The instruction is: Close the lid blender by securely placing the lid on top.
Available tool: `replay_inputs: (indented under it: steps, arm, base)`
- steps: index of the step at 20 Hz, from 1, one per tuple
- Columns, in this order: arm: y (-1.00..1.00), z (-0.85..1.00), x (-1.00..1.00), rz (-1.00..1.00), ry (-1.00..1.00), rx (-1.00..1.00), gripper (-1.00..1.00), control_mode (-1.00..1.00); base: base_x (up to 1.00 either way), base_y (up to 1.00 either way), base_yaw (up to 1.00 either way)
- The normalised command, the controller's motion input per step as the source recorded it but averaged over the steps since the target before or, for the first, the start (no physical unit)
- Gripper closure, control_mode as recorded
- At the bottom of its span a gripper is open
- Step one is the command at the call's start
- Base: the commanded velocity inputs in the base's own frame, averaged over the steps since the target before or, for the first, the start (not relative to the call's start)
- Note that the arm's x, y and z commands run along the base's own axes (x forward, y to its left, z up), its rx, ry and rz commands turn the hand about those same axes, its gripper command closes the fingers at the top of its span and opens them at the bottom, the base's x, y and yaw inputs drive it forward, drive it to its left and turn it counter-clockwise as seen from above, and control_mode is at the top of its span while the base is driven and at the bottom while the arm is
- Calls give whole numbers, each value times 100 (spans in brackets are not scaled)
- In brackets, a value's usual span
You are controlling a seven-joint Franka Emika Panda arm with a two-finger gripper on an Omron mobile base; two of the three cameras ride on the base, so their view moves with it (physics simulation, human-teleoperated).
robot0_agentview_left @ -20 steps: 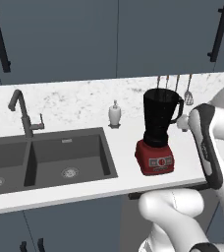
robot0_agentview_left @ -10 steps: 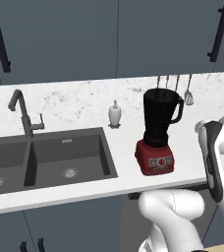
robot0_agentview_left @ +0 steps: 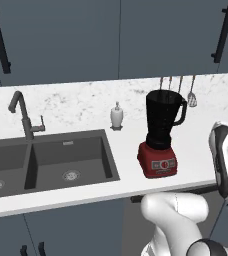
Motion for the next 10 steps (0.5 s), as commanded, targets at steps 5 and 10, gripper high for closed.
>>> replay_inputs:
  steps: [5, 10]
  arm:
    - [-62, -12, 0, -3, 0, 0, -100, -100]
    - [-56, -8, 0, 0, 0, 1, -100, -100]
  base:
    - [0, 0, 0]
    - [0, 0, 0]
